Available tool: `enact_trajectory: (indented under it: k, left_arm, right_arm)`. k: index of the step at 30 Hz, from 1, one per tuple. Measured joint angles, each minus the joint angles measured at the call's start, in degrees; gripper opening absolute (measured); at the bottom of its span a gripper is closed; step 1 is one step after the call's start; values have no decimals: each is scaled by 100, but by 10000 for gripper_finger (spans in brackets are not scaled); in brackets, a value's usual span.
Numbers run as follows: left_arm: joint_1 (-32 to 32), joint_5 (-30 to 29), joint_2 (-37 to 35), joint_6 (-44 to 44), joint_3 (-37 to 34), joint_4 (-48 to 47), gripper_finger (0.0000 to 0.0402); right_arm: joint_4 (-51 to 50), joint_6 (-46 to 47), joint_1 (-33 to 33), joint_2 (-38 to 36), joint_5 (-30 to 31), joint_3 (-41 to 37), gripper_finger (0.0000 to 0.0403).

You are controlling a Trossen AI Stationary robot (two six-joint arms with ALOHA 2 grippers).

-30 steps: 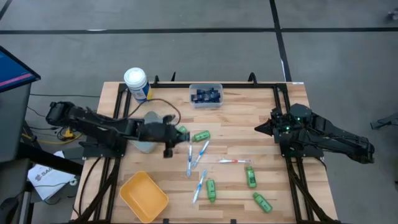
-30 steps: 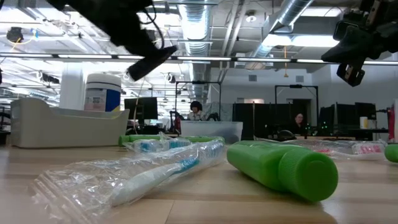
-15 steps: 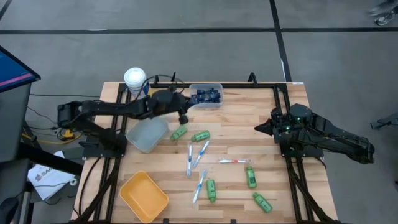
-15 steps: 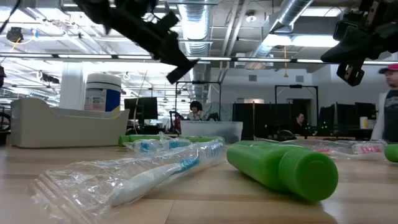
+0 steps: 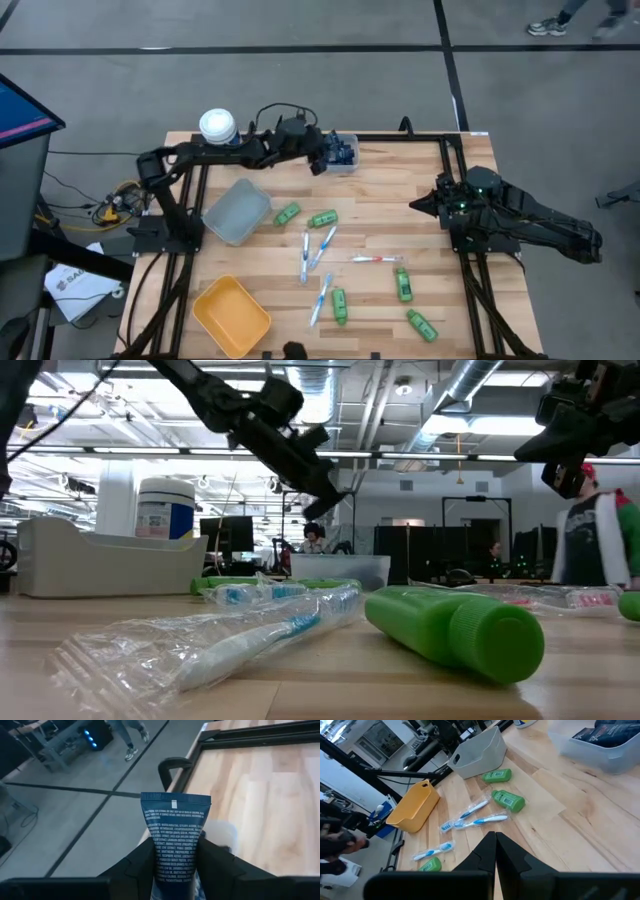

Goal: Pick & Place Travel size toiletries
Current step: Put the blue shave cream into the transparent bin

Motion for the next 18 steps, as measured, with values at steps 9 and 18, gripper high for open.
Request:
enact_trajectory:
  k: [9, 18]
  left_arm:
    - [73, 195, 620, -30, 187, 9, 124]
    - [86, 190, 825, -38, 187, 24, 124]
  right_arm:
    - [0, 0, -1, 0, 0, 0, 1]
    - [-1, 0, -1, 0, -7, 0, 1]
